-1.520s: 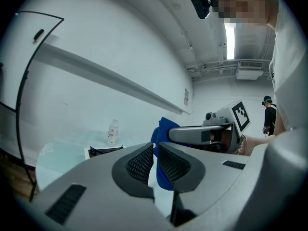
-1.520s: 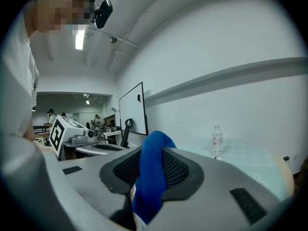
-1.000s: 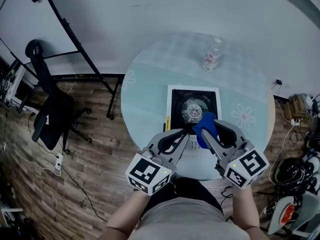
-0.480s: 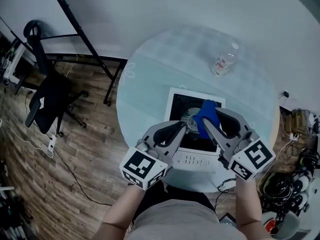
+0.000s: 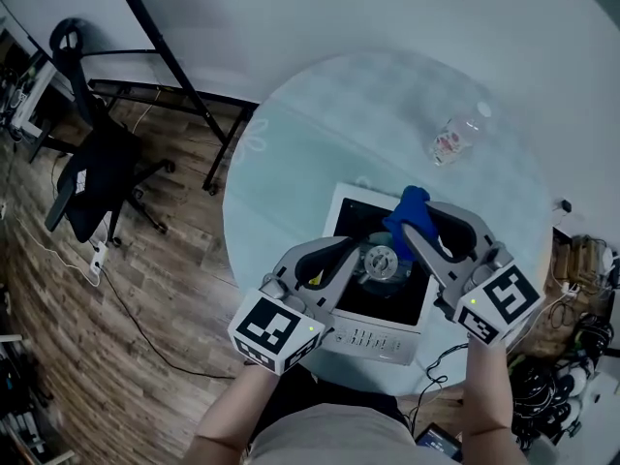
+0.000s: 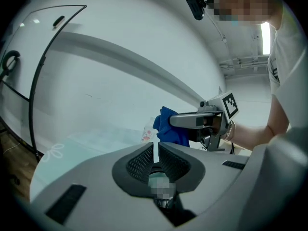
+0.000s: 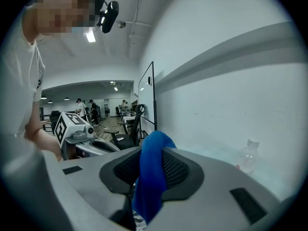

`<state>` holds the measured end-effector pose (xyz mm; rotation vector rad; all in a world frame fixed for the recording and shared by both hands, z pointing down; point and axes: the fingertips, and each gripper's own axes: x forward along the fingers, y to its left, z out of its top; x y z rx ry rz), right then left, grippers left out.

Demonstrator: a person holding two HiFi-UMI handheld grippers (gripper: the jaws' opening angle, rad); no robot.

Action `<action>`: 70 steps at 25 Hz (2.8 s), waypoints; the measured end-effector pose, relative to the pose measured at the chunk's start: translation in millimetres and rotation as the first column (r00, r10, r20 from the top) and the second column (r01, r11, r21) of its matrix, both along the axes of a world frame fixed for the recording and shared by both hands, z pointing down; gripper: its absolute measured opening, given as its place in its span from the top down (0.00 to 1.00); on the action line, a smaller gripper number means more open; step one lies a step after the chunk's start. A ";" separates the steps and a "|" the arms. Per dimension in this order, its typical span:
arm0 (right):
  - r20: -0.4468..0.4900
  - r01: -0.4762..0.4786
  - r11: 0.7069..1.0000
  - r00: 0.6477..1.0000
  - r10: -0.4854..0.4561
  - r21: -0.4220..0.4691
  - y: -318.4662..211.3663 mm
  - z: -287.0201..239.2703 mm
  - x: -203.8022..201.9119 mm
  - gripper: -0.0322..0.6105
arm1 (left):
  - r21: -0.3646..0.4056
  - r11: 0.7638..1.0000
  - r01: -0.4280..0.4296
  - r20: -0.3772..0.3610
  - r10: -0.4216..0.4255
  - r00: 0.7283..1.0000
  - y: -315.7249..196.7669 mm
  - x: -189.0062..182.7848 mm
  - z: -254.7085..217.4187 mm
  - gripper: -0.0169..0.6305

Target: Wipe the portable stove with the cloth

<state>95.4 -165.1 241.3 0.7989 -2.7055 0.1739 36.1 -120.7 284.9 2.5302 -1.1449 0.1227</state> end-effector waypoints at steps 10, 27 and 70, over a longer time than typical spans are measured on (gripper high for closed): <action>-0.103 0.144 0.989 0.985 -0.142 0.016 -32.8 18.6 -23.3 0.75 | -0.033 0.999 0.035 0.042 -0.033 0.999 -19.6 -5.2 22.5 0.90; -0.125 0.297 0.952 0.944 -0.305 -0.079 -79.8 70.3 -58.0 0.76 | -0.118 0.989 0.090 0.023 -0.088 0.996 -46.4 -15.3 57.1 0.90; -0.308 0.439 0.863 0.809 -0.501 -0.252 -74.2 167.8 -55.1 0.76 | -0.234 0.972 0.004 0.049 0.008 0.999 -50.0 -4.1 97.7 0.90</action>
